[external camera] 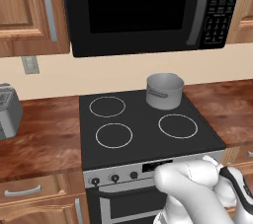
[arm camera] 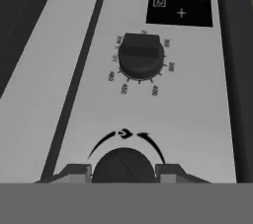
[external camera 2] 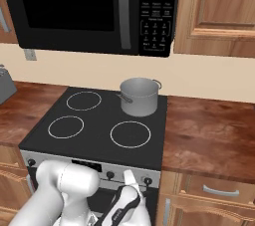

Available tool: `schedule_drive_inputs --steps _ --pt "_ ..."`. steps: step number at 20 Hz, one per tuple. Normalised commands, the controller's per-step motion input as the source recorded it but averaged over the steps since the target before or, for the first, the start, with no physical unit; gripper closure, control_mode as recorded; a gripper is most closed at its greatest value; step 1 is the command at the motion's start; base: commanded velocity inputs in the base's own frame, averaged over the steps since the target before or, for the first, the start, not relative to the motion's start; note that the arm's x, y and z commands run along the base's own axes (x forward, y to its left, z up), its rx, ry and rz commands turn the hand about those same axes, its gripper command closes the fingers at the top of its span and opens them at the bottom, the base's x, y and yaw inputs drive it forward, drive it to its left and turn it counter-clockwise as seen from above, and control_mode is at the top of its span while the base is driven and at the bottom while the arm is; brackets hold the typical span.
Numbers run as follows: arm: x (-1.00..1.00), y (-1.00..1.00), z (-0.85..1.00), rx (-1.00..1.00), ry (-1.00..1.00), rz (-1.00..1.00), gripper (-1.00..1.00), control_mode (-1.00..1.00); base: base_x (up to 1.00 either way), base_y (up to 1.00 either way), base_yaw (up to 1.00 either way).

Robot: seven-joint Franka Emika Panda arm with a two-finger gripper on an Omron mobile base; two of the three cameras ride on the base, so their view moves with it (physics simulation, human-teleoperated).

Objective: Turn off the rear right burner of the stove.

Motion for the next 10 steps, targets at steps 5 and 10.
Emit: schedule_drive_inputs --steps 5,10 --pt "0.00 -0.01 0.00 0.23 0.00 -0.10 1.00 -1.00 0.00 0.00 0.00" --pt "0.00 0.00 0.00 0.27 0.00 -0.08 1.00 -1.00 0.00 0.00 0.00"
